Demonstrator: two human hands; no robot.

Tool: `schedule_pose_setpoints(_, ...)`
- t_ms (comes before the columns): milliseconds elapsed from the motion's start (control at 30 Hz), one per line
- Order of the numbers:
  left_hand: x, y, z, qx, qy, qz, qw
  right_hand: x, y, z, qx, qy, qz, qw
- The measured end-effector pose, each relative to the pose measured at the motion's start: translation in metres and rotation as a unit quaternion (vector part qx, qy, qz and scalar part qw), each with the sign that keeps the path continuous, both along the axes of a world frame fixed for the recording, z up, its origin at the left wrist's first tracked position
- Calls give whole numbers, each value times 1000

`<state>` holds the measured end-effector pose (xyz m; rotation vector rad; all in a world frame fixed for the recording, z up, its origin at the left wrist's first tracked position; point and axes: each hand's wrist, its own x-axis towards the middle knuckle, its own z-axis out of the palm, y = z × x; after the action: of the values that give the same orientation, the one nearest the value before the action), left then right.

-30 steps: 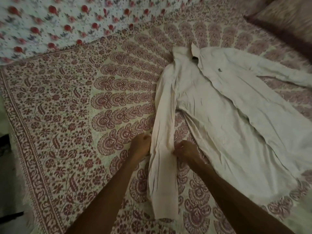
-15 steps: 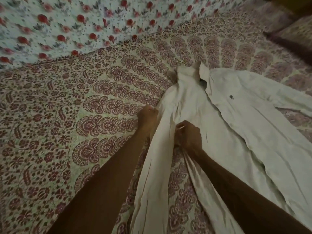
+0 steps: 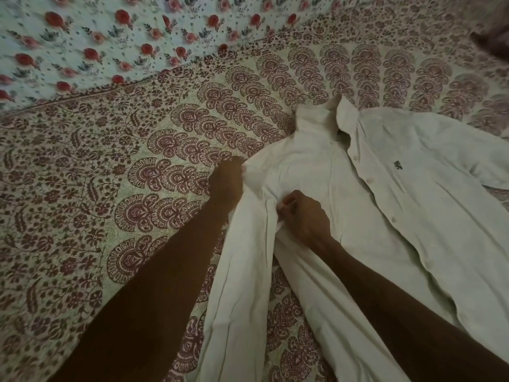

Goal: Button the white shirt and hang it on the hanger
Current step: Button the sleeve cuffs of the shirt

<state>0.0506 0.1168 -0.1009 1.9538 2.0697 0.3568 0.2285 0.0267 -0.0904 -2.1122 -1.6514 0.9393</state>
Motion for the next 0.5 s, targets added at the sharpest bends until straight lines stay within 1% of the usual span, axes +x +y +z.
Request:
schedule_pose_setpoints(67,0,-3,-5,8,43,-52,998,-2,2,-1,-21,-7,15,1000)
schedule_pose_setpoints(133,-2,-6,-4,20,30,-42,998,-4,4,-1,-47,-18,34,998)
schedule_pose_setpoints(200,-2,-16,-1,17,-17,24,999,-4,2,-1,-59,-22,53,997)
schedule_pose_setpoints(267,-1,-37,6,-4,-96,119,988,-5,-4,-1,-46,-12,53,997)
schedule_pose_setpoints(300,-1,-51,9,-11,-115,153,981,-4,-9,-1,-26,-9,43,999)
schedule_pose_setpoints(367,-2,-89,16,2,-100,159,982,-6,-23,-1,46,-14,14,999)
schedule_pose_setpoints(433,-4,-128,21,14,-86,122,989,-8,-42,0,126,-29,-20,991)
schedule_pose_setpoints(500,-6,-152,19,6,-57,78,995,-13,-61,3,149,-18,-63,987)
